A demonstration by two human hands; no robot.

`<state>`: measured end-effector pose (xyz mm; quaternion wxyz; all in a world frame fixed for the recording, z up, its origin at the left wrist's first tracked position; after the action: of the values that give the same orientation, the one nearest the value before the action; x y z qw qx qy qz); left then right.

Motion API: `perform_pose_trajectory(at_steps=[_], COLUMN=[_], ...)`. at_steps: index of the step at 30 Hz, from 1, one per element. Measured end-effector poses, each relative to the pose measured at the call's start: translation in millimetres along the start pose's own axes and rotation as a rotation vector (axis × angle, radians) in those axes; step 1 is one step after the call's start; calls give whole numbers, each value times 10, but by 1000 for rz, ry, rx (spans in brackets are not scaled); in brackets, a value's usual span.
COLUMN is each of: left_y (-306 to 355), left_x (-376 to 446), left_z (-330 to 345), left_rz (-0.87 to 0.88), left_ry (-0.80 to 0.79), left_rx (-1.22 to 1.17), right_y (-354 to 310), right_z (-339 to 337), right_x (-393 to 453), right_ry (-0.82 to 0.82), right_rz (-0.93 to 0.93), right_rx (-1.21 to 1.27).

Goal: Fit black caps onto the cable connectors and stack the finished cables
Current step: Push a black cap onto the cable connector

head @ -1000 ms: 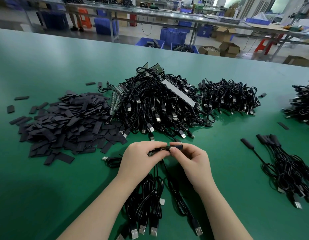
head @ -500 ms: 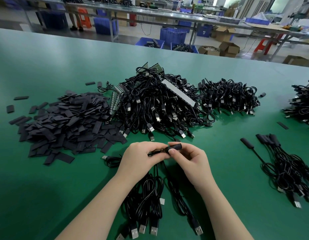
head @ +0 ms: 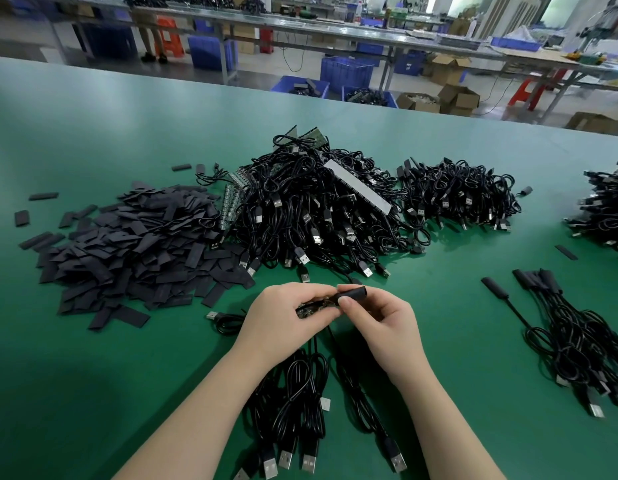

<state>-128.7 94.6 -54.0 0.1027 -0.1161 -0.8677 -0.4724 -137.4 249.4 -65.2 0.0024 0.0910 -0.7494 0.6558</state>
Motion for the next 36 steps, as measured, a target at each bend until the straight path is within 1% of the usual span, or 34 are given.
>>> perform_pose_trajectory(at_steps=[3, 7, 9, 15, 19, 21, 25, 29, 33, 36], left_y=[-2, -53, -29, 117, 255, 303, 343, 238, 319, 341], left_x=[-3, 2, 2, 4, -34, -50, -57, -41, -56, -56], left_z=[46, -81, -101, -108, -120, -117, -115, -195, -168, -146], left_rz=[-5, -64, -55, 45, 181, 238, 257, 148, 221, 249], left_ry=[-57, 54, 67, 77, 144, 163, 170, 202, 202, 209], left_rx=[40, 129, 153, 185, 338, 375, 385, 271, 283, 288], right_y=[4, 39, 38, 22, 19, 27, 52, 39, 33, 51], right_z=[-51, -68, -46, -58, -59, -56, -40, -34, -37, -41], right_x=[-4, -6, -8, -5, -12, -14, -21, -18, -25, -31], right_ry=[37, 63, 57, 52, 57, 66, 82, 77, 87, 106], right_rz=[26, 57, 58, 44, 40, 42, 45, 38, 29, 31], right_rx=[52, 116, 126, 105, 100, 107, 86, 87, 95, 146])
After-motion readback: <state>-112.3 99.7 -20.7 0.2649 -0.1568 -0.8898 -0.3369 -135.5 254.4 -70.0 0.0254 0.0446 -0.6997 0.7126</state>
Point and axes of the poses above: each hand's wrist, its own x-axis towards the middle knuckle, its own z-axis out of the palm, y = z × x, the point moved 10 cm from there along x, towards the middle knuckle, and after that the axes turned 2 degrees about -y, right-handed, at the moved point
